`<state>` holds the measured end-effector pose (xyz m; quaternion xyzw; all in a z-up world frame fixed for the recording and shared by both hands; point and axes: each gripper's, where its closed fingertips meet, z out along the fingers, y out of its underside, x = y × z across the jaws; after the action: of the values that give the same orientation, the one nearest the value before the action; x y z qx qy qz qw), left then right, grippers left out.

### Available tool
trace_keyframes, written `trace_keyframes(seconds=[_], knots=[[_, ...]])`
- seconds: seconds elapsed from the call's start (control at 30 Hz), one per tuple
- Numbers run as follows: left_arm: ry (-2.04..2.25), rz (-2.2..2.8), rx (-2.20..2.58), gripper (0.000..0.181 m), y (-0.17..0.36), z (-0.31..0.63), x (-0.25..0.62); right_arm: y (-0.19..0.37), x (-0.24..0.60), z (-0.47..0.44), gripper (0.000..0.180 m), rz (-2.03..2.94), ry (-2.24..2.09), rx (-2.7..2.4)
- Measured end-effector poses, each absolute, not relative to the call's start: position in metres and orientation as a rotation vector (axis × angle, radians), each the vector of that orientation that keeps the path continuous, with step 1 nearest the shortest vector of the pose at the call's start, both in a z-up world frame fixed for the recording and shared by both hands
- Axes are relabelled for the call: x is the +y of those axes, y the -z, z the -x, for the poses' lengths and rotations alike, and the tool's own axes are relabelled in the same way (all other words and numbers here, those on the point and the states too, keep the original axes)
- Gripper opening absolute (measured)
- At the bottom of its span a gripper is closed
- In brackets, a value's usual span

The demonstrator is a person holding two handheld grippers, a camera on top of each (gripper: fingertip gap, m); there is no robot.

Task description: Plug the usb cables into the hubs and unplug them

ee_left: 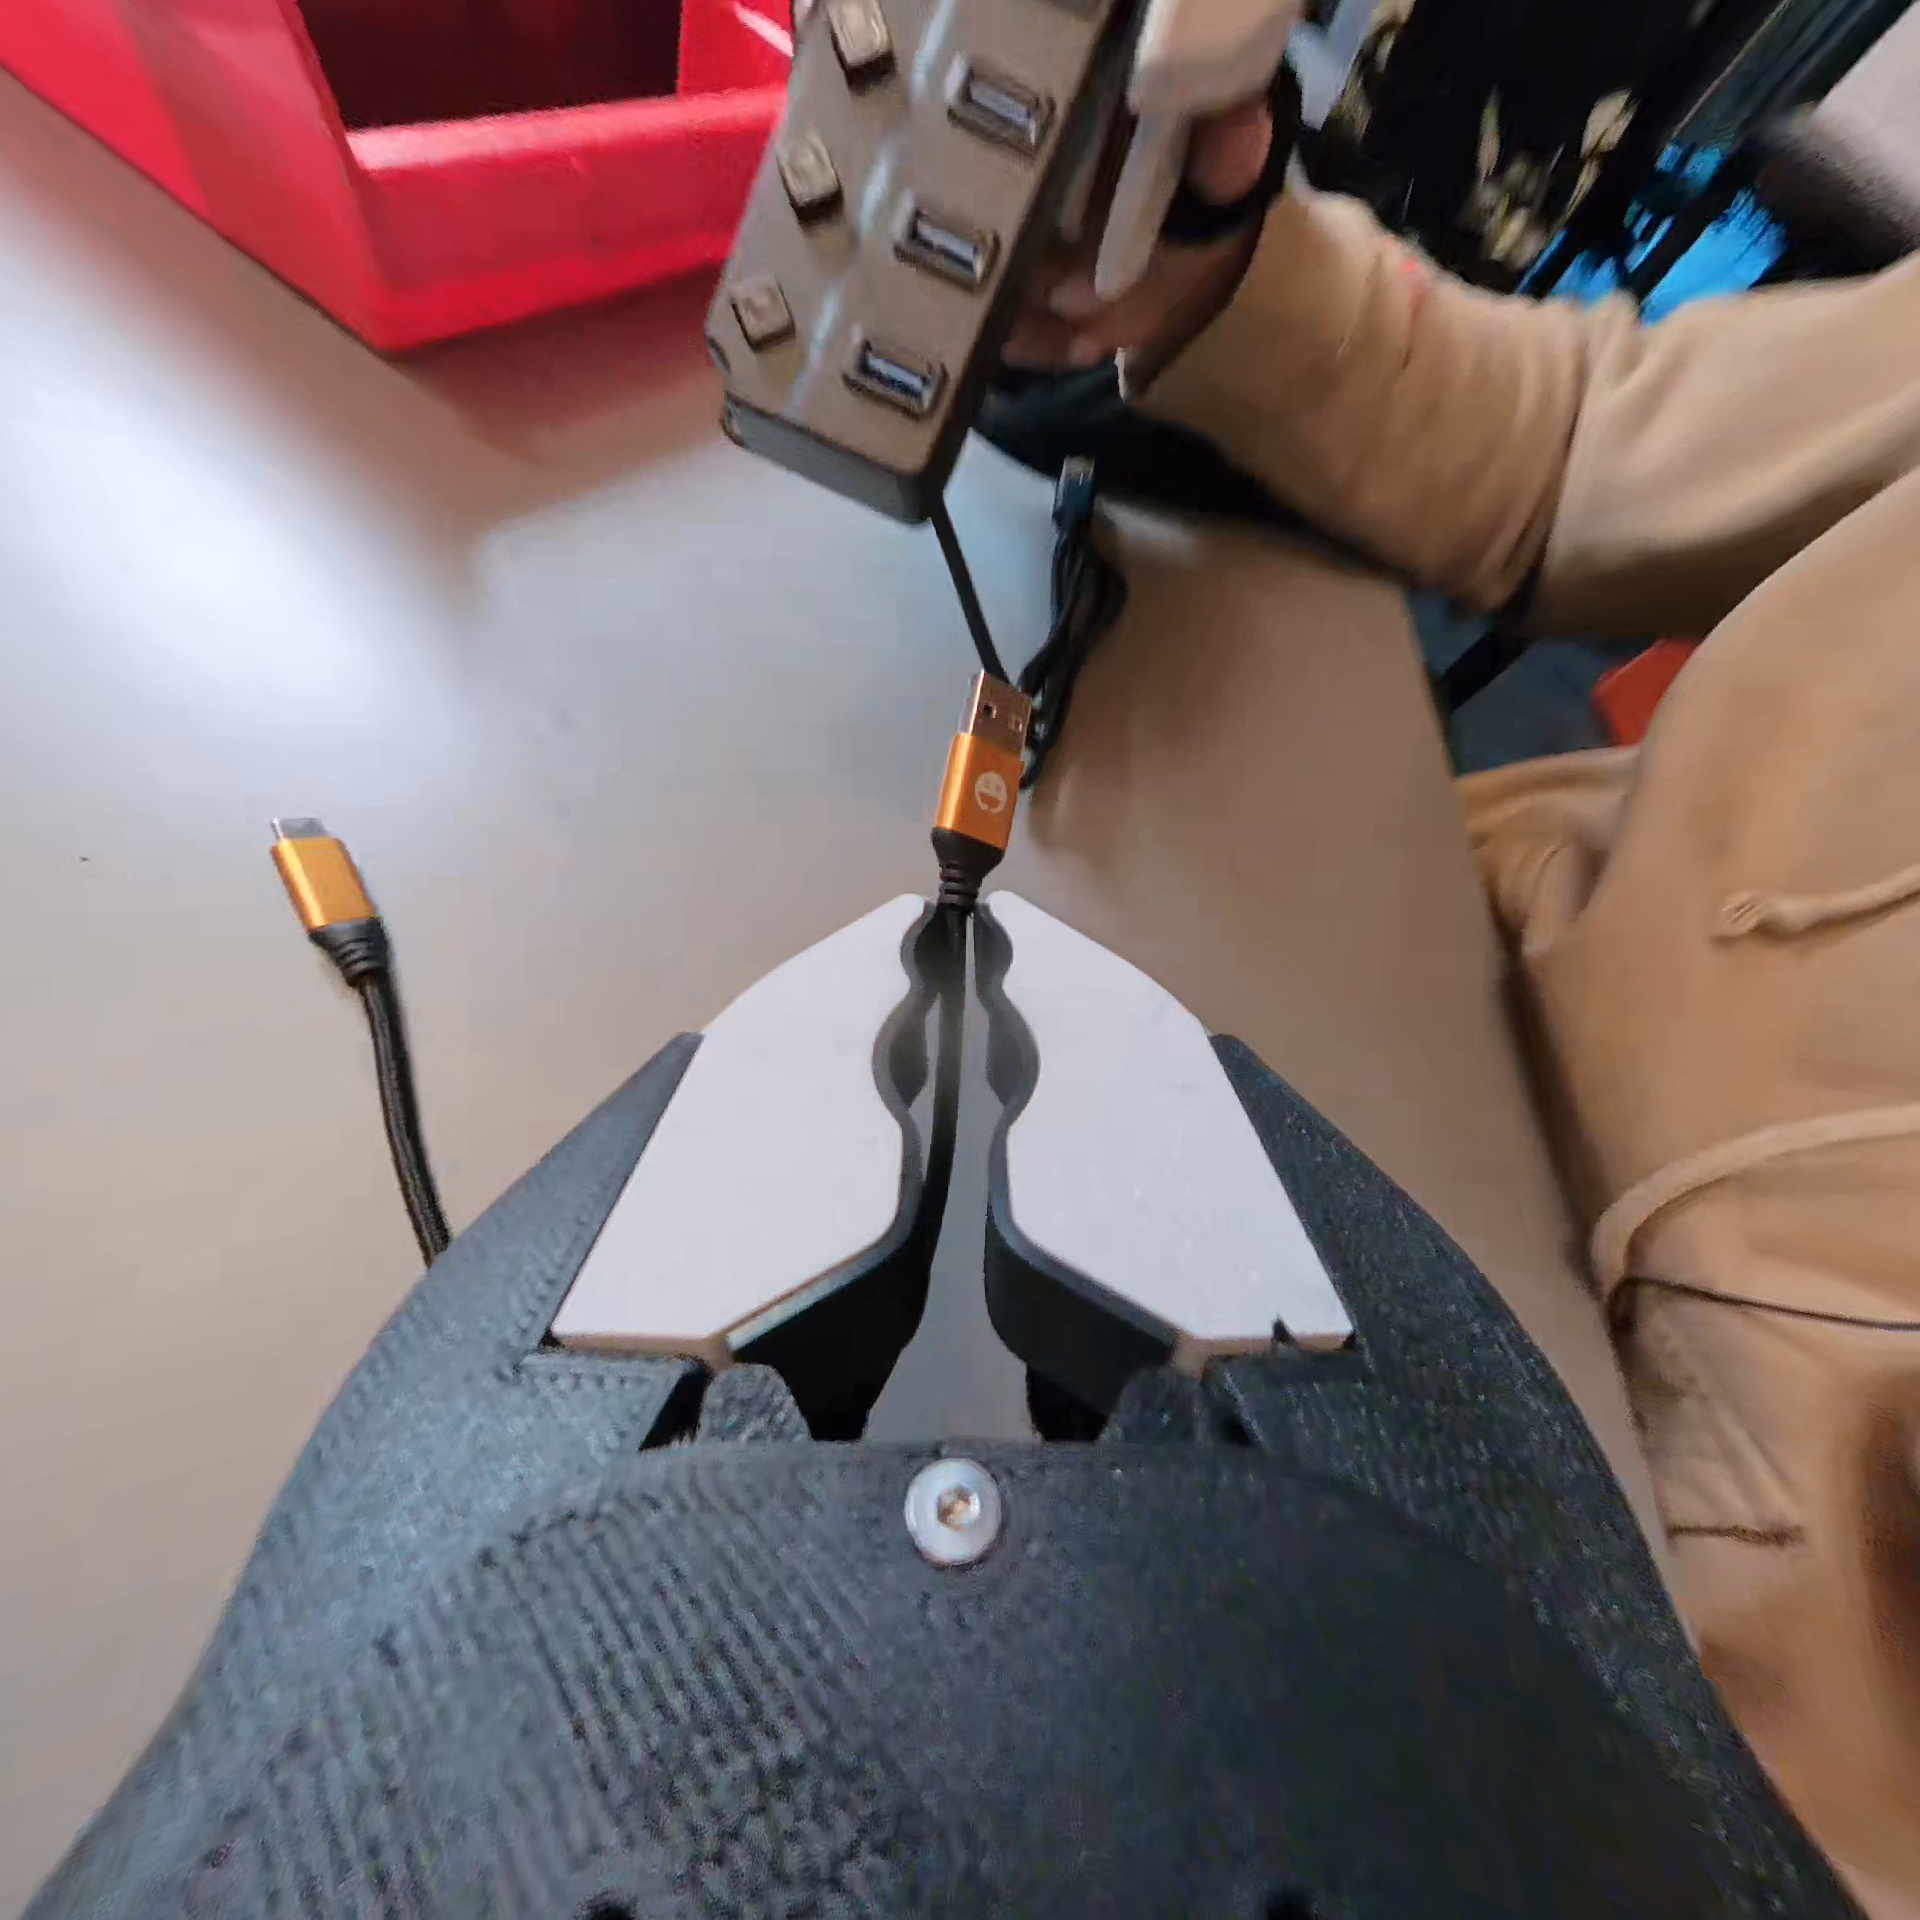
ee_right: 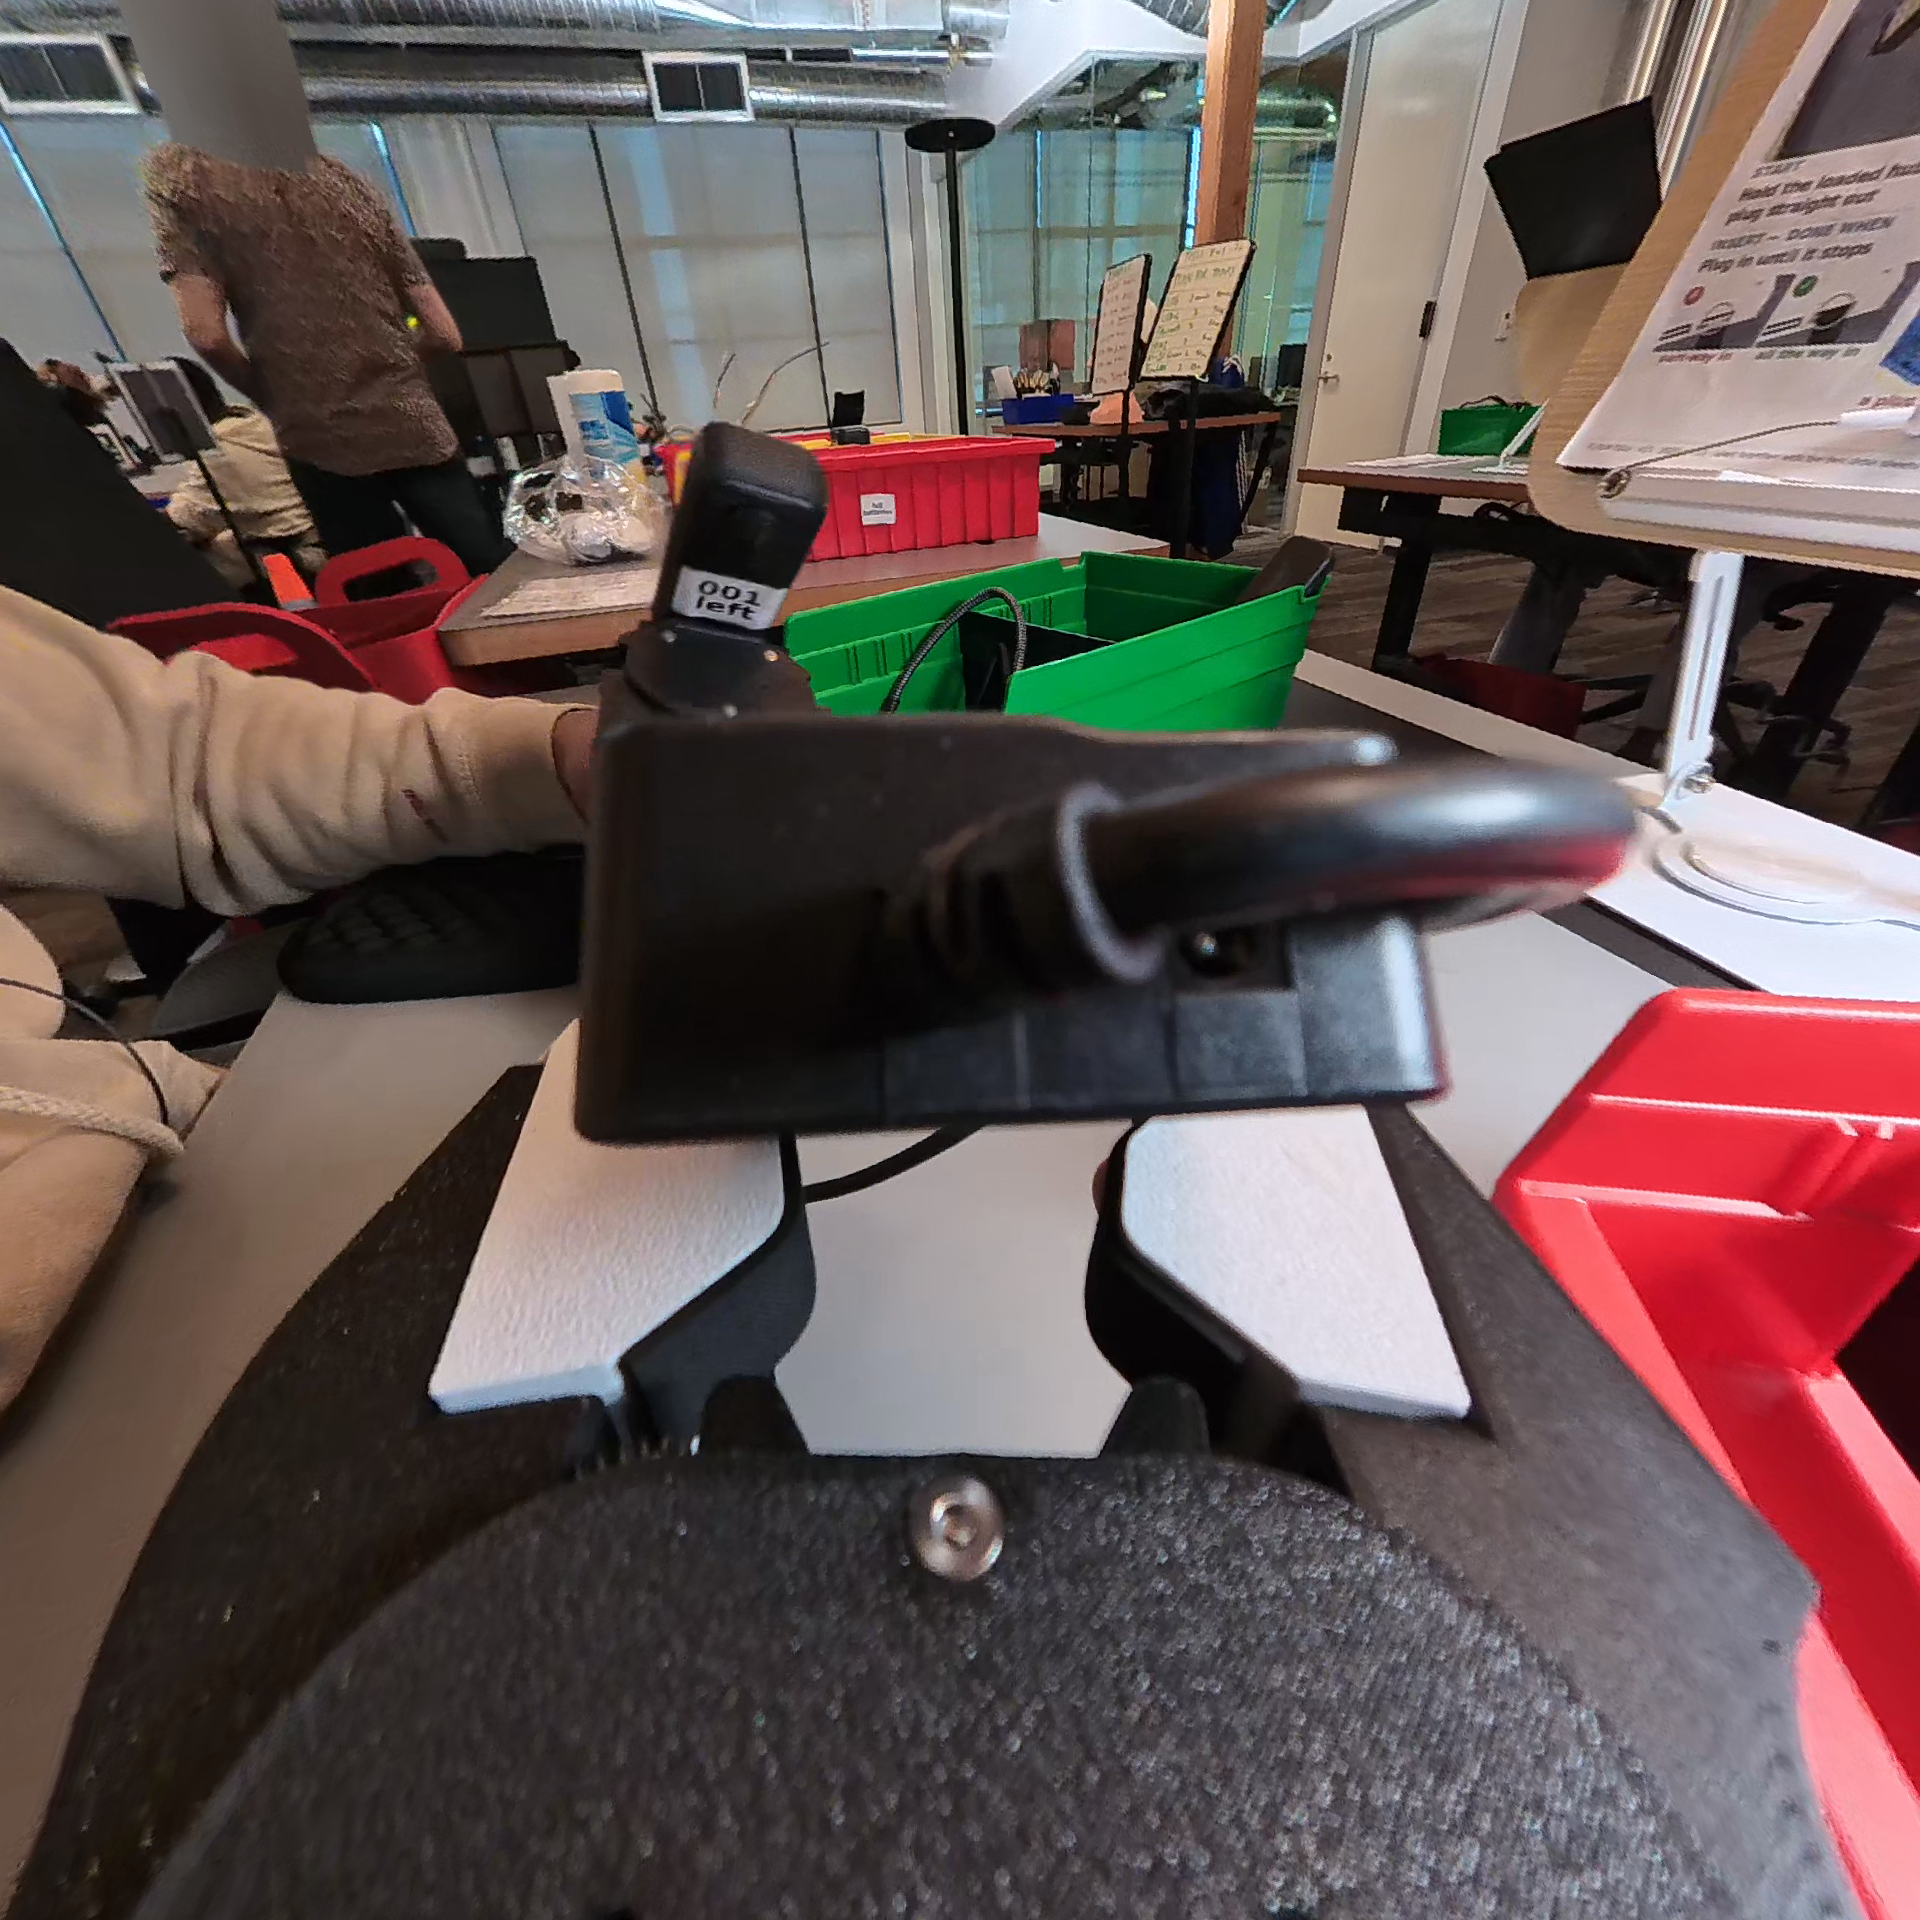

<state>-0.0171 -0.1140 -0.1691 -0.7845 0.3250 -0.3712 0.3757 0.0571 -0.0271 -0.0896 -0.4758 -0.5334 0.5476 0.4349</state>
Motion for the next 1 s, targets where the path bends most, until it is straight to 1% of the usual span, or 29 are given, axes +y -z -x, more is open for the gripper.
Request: trace_keyframes(seconds=[0.13,0.33,0.53,0.77,1.0], knots=[[1.081,1.935,0.738,0.006,0.155,0.017,-0.115,0.087,-0.039,-0.058,0.061,1.106,-1.381,-1.374],[1.208,1.798,0.739,0.006,0.135,0.012,-0.128,0.088,-0.06,-0.058,0.061,1.001,-1.381,-1.459],[1.233,1.764,0.749,0.005,0.132,0.009,-0.135,0.096,-0.08,-0.054,0.061,0.953,-1.369,-1.552],[1.028,1.735,0.71,0.005,0.127,0.02,-0.123,0.102,-0.091,-0.05,0.063,0.944,-1.388,-1.594],[0.702,1.702,0.676,0.005,0.122,0.042,-0.108,0.105,-0.091,-0.049,0.063,0.957,-1.387,-1.6]])
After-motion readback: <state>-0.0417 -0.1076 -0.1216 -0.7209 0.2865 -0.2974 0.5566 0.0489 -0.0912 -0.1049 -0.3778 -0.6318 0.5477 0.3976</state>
